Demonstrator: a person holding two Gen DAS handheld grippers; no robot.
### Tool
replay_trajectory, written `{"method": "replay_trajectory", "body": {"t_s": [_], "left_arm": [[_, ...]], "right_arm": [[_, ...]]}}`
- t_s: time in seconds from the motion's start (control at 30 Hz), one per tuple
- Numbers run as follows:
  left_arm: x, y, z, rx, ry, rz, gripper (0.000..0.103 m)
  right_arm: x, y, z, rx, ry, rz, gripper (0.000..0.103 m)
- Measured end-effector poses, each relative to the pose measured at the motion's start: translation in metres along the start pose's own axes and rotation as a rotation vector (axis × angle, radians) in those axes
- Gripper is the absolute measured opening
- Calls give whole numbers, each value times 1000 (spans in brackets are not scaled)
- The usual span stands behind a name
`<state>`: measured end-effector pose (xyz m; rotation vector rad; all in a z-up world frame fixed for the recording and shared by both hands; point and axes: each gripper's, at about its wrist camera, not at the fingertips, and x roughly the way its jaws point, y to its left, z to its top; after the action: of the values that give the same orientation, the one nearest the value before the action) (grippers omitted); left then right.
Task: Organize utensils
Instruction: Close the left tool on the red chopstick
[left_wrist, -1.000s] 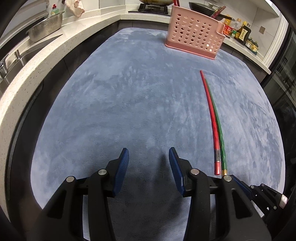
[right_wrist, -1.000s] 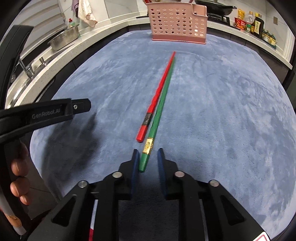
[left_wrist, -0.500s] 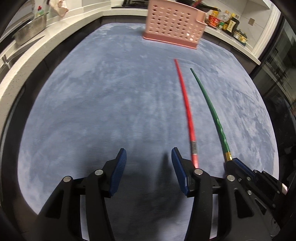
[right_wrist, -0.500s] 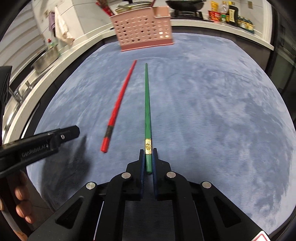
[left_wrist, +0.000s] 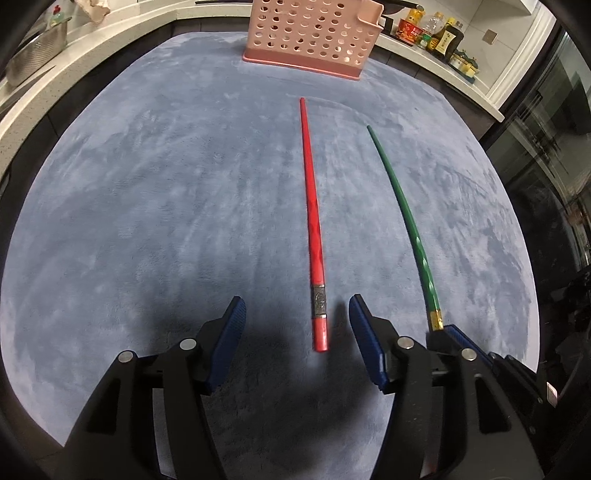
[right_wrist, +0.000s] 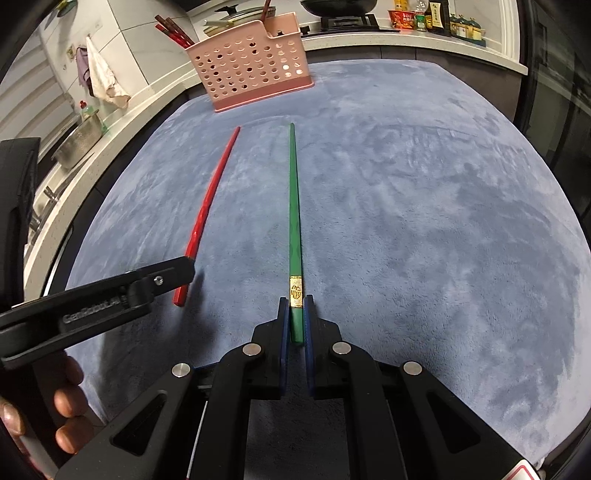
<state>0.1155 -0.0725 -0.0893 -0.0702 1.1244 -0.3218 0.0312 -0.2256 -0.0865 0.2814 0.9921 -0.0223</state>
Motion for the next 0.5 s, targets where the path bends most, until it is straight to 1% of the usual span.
{"method": "replay_trajectory", "body": {"t_s": [0.1,0.17,0.2,0.27,0.3,0.37,0.5], "left_arm": [[1,-3,-1,21,-10,19,45],[1,-5,-3,36,-12,30,32],[2,-5,-3,42,-13,30,30],[2,-4,-2,46,-12,26,21],[2,-3,-2,46,-10,17,18],[2,-4,-3,50,-8,13,8],[-1,-5,-5,60,-6,8,8]], "right_arm": [[0,-1,-2,2,3,4,7],[0,-1,-3,3,4,6,7],[0,-1,-3,3,5,7,7],[1,-1,-3,3,6,8,7],[1,-1,-3,2,7,8,7],[1,-1,-2,1,7,7,7],[1,-1,-2,0,6,8,7]]}}
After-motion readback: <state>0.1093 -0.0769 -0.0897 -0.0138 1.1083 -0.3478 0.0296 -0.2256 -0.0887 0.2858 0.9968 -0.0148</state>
